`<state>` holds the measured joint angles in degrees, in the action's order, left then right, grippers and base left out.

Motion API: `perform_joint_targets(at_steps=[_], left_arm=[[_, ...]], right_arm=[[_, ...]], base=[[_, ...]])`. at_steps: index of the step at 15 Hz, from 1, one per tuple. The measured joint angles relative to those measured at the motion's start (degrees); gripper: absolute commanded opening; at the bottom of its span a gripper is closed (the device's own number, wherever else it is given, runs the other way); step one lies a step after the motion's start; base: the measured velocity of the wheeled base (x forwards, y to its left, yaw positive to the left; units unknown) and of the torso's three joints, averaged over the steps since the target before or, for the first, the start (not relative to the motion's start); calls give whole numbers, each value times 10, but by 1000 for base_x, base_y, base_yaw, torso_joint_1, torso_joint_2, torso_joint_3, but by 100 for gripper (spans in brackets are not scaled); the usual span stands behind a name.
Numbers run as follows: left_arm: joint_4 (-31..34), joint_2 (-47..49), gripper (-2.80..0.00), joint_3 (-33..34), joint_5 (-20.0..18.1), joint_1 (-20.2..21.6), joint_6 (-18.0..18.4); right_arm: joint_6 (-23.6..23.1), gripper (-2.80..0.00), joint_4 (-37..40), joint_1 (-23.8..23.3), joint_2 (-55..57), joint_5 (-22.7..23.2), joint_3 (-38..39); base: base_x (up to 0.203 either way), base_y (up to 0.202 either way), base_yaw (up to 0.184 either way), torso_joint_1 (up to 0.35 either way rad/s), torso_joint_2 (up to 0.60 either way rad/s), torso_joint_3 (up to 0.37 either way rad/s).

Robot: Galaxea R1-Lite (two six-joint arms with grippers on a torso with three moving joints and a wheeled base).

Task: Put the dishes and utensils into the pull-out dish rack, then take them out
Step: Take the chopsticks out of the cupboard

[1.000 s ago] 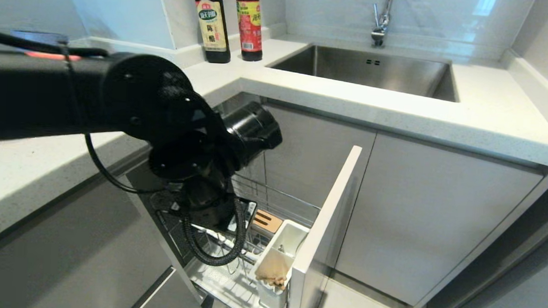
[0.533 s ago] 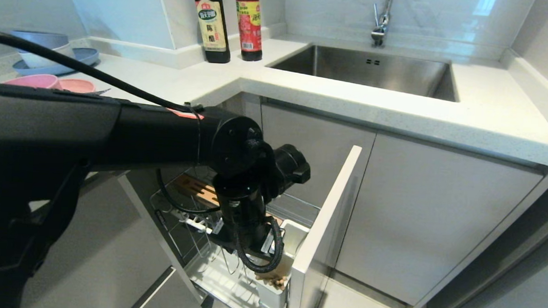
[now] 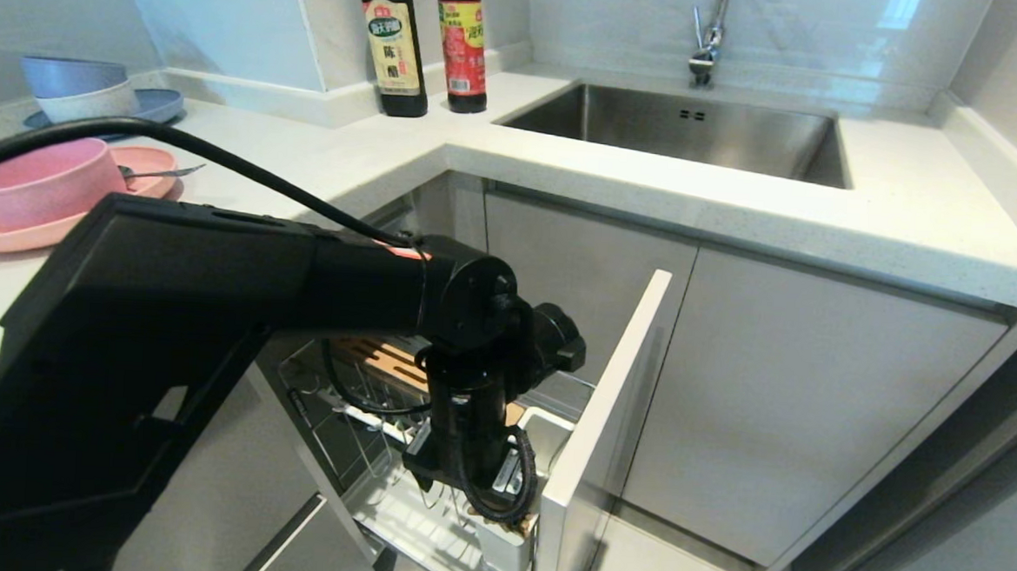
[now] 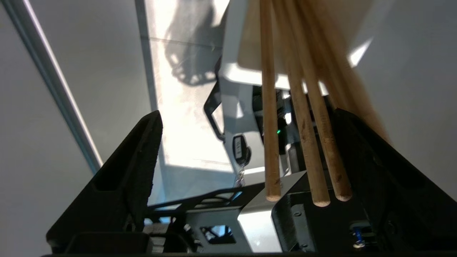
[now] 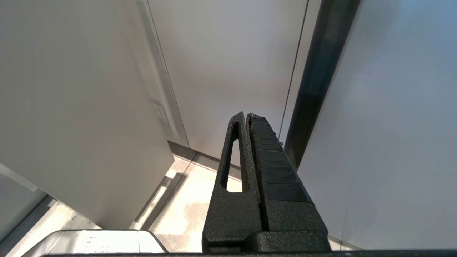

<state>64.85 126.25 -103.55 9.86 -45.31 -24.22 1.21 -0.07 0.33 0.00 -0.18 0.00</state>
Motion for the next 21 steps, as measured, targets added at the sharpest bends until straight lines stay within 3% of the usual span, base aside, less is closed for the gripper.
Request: perform_joint_targets(at_steps=[7,12,17,21], left_arm=[[25,7,0,3,7,1,5],[88,15,0,-4,5,5,52],[90,49,0,-43,-57,15,58],[78,83,0,-63,-90,39,87]], right_arm=[[0,-280,0,0,0,0,0],[0,-280,0,0,0,0,0],[0,-280,0,0,0,0,0],[0,-280,0,0,0,0,0]], base=[[0,0,0,0,0,0],[0,0,0,0,0,0],[0,0,0,0,0,0],[0,0,0,0,0,0]])
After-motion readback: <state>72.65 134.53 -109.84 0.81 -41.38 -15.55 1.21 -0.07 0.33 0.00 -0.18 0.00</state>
